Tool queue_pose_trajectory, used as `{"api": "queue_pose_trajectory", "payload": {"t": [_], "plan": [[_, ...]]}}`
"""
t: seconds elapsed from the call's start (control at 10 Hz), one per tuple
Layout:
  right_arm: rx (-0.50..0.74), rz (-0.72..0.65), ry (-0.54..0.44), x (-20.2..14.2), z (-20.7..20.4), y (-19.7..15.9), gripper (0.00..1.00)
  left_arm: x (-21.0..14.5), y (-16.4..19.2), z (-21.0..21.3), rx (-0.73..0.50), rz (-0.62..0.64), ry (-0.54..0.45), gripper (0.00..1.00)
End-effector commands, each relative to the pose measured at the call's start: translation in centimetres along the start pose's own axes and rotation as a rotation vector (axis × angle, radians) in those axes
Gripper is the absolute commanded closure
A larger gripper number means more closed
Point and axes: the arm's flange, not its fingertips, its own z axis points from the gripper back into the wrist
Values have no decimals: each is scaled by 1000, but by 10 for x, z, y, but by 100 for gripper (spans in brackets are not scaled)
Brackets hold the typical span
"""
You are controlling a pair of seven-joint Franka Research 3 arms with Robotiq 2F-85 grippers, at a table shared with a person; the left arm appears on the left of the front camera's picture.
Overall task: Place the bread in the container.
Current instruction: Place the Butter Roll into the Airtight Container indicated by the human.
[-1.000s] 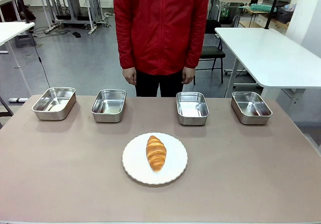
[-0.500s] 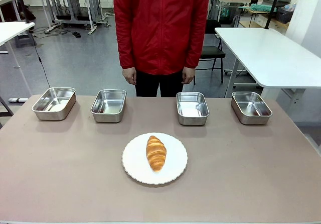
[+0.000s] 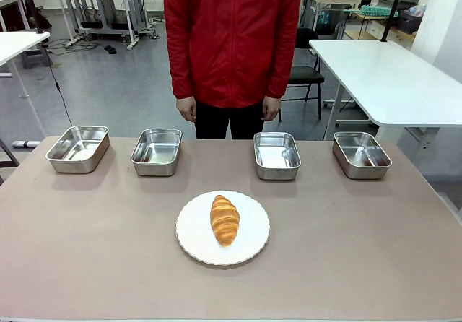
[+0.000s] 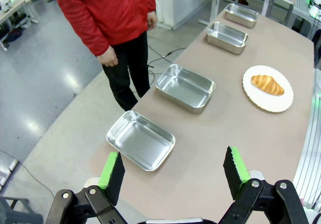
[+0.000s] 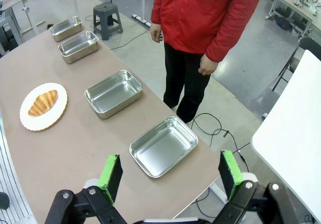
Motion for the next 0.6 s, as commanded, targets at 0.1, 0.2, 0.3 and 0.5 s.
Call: {"api": "queue_pose_trajectory", "payload": {"t": [0.1, 0.2, 0.3, 0.5], "plan": [[1, 2, -1, 1, 0, 0, 0, 1, -1, 3, -8, -3, -7, 0], [1, 2, -1, 1, 0, 0, 0, 1, -1, 3, -8, -3, -7, 0], [1, 2, -1, 1, 0, 0, 0, 1, -1, 3, -8, -3, -7, 0], [1, 2, -1, 1, 0, 0, 0, 1, -1, 3, -8, -3, -7, 0]]}}
